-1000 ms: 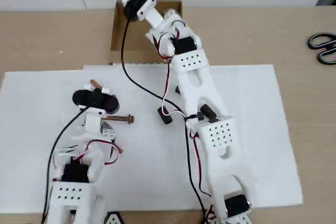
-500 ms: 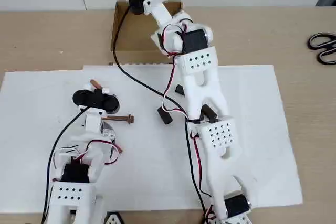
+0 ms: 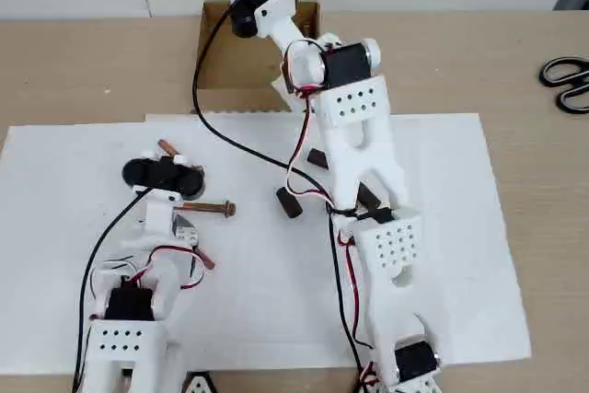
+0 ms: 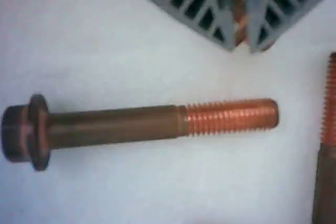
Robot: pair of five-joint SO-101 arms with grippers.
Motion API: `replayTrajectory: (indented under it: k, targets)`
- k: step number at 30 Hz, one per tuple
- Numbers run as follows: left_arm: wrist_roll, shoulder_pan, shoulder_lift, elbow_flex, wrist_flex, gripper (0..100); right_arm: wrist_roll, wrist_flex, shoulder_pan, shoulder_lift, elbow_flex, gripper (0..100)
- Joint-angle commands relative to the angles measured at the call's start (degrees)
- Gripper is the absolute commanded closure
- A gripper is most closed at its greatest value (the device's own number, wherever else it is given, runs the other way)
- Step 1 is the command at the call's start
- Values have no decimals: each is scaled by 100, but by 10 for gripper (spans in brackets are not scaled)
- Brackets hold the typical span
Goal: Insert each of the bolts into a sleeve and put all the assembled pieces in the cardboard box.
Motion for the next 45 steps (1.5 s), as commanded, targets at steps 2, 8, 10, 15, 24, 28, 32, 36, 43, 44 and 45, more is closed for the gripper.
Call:
replayTrajectory:
  k: [2, 8, 10, 15, 24, 28, 32, 36, 43, 44, 45]
  targets:
    - [-202, -149, -79, -48, 35, 989, 53, -4, 57, -1376, 1811, 838]
    - [-202, -149, -79, -57, 62, 989, 853, -4, 163, -1886, 3367, 838]
    - [-202, -149, -79, -57, 62, 989, 1090, -4, 171, -1886, 3560, 838]
    - [-202, -149, -79, -57, 62, 989, 1574, -92, 189, -1798, 3815, 838]
    - [-193, -149, -79, -57, 62, 990, 2110, -453, 418, -1165, 3815, 838]
    - [-193, -149, -79, -57, 62, 990, 2154, -505, 418, -1051, 3815, 838]
    - [-193, -149, -79, -57, 62, 990, 2180, -541, 400, -927, 3815, 838]
    - [-193, -149, -79, -57, 53, 990, 2180, -541, 374, -866, 3815, 838]
    - [-193, -149, -79, -57, 53, 990, 2154, -549, 347, -778, 3815, 838]
    - [-193, -149, -79, -57, 53, 990, 2163, -549, 321, -699, 3815, 838]
    - [-193, -149, -79, -57, 53, 990, 2163, -541, 303, -620, 3815, 838]
